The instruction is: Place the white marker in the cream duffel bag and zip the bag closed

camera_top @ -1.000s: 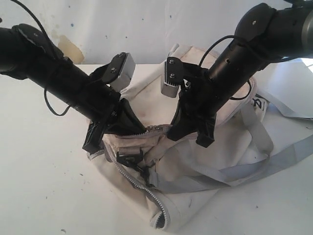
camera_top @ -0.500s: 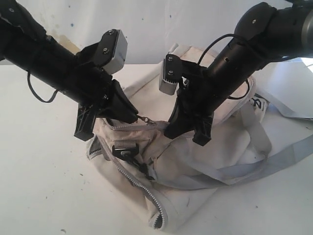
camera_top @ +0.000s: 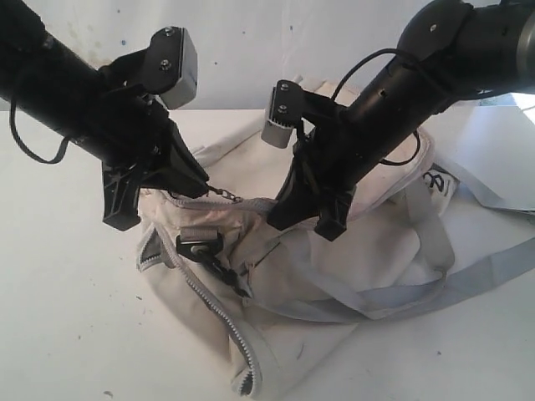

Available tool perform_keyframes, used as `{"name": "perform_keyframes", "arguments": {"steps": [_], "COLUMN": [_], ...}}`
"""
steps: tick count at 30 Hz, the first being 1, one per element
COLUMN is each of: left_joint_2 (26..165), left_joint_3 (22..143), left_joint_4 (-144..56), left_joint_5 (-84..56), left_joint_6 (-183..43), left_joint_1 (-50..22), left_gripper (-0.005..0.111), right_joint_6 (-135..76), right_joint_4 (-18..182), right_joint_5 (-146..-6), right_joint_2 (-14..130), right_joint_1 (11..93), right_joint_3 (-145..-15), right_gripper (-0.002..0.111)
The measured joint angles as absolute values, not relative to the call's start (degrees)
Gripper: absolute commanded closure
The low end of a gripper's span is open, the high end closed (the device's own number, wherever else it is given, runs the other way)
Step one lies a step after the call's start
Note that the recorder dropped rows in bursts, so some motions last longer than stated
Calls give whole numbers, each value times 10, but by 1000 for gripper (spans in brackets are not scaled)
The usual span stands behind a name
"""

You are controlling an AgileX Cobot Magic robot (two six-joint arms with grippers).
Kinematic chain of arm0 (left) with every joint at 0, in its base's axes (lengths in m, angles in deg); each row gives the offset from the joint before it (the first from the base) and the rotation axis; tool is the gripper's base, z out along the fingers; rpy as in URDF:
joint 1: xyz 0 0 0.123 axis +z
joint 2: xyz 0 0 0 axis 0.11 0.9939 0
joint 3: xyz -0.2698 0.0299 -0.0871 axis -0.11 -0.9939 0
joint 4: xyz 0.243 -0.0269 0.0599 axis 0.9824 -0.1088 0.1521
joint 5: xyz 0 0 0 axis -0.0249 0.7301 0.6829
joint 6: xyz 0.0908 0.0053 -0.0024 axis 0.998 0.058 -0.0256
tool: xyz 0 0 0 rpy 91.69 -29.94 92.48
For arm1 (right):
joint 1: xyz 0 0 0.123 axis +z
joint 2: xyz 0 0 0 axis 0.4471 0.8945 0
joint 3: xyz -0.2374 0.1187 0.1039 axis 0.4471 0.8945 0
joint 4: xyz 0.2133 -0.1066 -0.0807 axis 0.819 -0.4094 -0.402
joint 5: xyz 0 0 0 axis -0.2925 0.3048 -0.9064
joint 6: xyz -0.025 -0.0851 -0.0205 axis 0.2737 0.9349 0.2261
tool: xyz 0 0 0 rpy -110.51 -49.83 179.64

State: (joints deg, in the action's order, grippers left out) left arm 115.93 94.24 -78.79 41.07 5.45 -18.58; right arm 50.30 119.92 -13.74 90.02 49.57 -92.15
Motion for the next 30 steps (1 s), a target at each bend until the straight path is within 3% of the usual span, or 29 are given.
{"name": "perform_keyframes", "arguments": {"steps": [20,30], "left_joint_2": [1132,1132], "left_joint_3": [942,942], "left_joint_4": [-541,-445], "left_joint_5": [322,292], "left_joint_6": [-235,-454], "left_joint_1": [-184,-186], "left_gripper": [107,107], "right_joint_6": [411,290], "right_joint_4": [1067,1061], "right_joint_5": [-138,-216], "right_joint_2": [900,900], "right_joint_1": [498,499], "right_joint_3": [-921,-921], "right_gripper": [108,108]}}
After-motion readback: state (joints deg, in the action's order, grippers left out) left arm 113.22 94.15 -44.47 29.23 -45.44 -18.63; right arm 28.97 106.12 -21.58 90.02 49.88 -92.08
